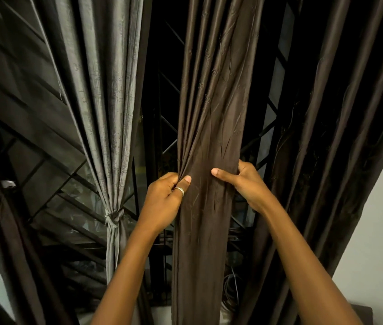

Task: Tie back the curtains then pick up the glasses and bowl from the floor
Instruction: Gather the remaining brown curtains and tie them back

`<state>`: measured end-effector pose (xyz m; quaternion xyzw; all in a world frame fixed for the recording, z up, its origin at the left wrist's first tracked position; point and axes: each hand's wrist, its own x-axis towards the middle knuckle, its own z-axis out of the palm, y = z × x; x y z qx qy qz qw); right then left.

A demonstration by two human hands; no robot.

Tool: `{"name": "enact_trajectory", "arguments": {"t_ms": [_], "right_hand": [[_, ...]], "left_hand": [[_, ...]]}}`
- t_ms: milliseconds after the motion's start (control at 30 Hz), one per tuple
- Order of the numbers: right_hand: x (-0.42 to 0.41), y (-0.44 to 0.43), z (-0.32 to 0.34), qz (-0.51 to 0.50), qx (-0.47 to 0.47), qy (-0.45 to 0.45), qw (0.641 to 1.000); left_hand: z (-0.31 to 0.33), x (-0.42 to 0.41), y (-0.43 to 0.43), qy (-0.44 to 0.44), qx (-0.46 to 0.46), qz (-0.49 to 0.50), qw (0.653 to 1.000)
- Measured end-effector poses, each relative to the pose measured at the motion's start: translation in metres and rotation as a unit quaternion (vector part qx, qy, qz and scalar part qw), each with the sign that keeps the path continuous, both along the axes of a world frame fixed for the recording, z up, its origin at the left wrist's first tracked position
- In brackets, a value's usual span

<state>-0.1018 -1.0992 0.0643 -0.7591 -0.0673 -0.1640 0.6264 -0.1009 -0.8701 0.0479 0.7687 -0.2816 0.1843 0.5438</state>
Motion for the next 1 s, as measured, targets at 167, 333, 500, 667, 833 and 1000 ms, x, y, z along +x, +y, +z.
{"name": "enact_trajectory", "arguments": {"t_ms": [167,333,500,667,833,1000], "right_hand": [[-0.013,0.018,-0.013,-0.138,-0.128,-0.094,0.978],[-0.028,0.048,-0.023,-0.305,-0.265,-0.173,0.898],[-0.032,0.067,-0.025,-0.368,-0.3,-0.172,0.863],[-0.034,0.07,-0.028,-0.334,-0.267,-0.16,0.89],[-0.037,0.069,-0.032,-0.238,-0.187,-0.153,0.941],[-0.043,0.07,-0.028,-0.155,-0.115,-0.155,0.969]], "left_hand": [[-0.007,-0.005,-0.011,-0.097,0.055,0.147,0.983],[-0.013,-0.017,-0.032,-0.139,0.076,0.244,0.957],[-0.022,-0.034,-0.056,-0.159,0.071,0.232,0.957],[-0.032,-0.041,-0.068,-0.158,-0.028,0.212,0.964],[-0.038,-0.034,-0.066,-0.152,-0.011,0.195,0.969],[-0.04,-0.03,-0.062,-0.145,-0.018,0.124,0.981]]}}
